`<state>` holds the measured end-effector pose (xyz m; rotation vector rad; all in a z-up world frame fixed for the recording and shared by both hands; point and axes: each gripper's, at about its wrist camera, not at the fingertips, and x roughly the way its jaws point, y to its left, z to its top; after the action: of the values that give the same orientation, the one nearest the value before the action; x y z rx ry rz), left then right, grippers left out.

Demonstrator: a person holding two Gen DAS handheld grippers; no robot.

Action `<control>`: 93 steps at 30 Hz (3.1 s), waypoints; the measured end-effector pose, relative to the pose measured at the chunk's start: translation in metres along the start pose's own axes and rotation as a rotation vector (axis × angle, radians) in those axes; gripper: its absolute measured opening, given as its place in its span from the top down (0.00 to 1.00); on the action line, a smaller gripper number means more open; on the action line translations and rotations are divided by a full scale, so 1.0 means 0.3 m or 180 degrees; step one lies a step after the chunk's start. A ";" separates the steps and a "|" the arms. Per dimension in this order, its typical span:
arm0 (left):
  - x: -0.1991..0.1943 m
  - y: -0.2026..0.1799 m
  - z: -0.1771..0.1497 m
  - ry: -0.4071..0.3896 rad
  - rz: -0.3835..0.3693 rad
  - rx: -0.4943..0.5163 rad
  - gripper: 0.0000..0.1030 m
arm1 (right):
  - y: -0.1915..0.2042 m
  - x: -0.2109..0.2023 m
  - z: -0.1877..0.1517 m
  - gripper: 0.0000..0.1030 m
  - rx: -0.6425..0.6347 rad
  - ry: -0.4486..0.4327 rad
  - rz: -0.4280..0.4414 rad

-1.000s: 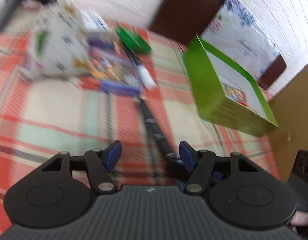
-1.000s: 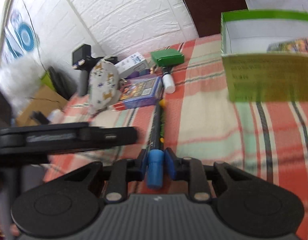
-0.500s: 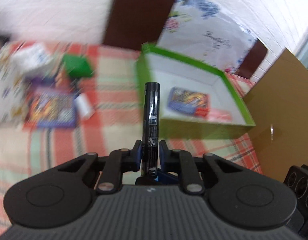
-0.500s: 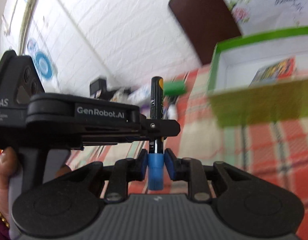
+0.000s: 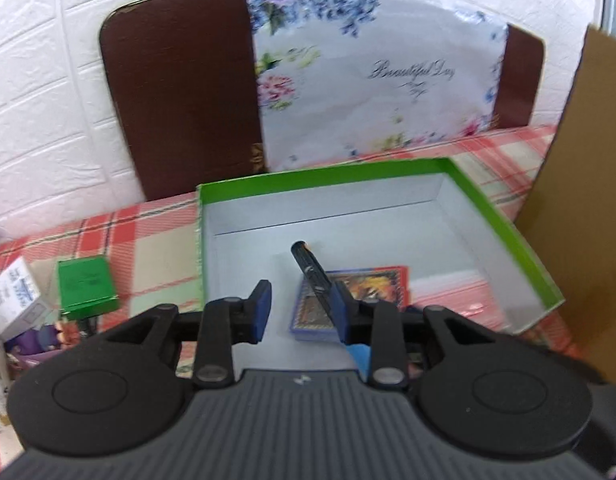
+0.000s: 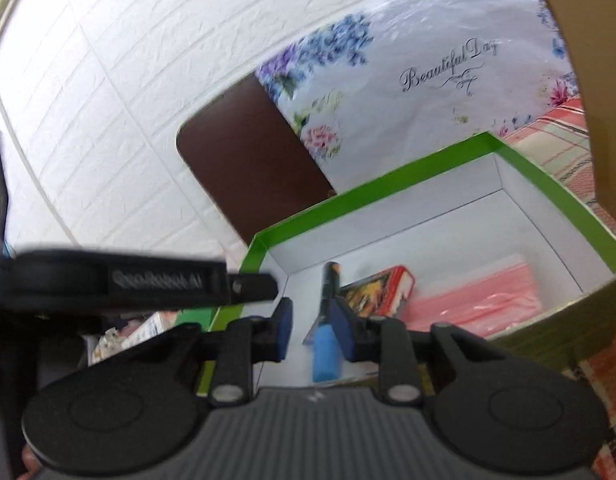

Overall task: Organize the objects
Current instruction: 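Place the marker into the green box and open the right gripper, then grasp the floral cloth pouch with the right gripper, then carry the pouch into the green box and open the right gripper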

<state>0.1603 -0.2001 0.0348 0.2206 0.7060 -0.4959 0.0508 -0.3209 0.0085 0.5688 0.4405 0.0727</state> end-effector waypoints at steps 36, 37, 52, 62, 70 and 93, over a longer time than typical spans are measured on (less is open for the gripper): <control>-0.301 0.825 -0.667 -0.0084 0.1867 -0.1303 0.22 | 0.628 0.070 -0.408 0.59 -0.1719 0.0902 0.0454; -0.302 0.839 -0.686 -0.0188 0.1862 -0.1348 0.17 | 0.664 0.097 -0.416 0.49 -0.1831 0.0905 0.0478; -0.312 0.859 -0.739 -0.0600 0.1745 -0.1541 0.16 | 0.939 0.620 -0.405 0.53 -0.1807 0.1245 0.0528; -0.313 0.859 -0.738 -0.0602 0.1739 -0.1545 0.15 | 0.872 0.375 -0.381 0.73 -0.1886 0.1186 0.0714; -0.309 0.850 -0.735 -0.0549 0.1767 -0.1483 0.14 | 0.546 0.107 -0.340 0.73 -0.1274 0.1422 0.0708; -0.257 0.416 -0.542 0.0055 -0.0479 -0.0754 0.11 | 0.408 -0.138 -0.428 0.16 -0.2300 0.0908 0.0464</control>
<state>0.0814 -0.0067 -0.0312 -0.0510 0.7951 -0.5490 -0.0345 -0.1605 -0.0067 -0.1271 0.6078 0.4380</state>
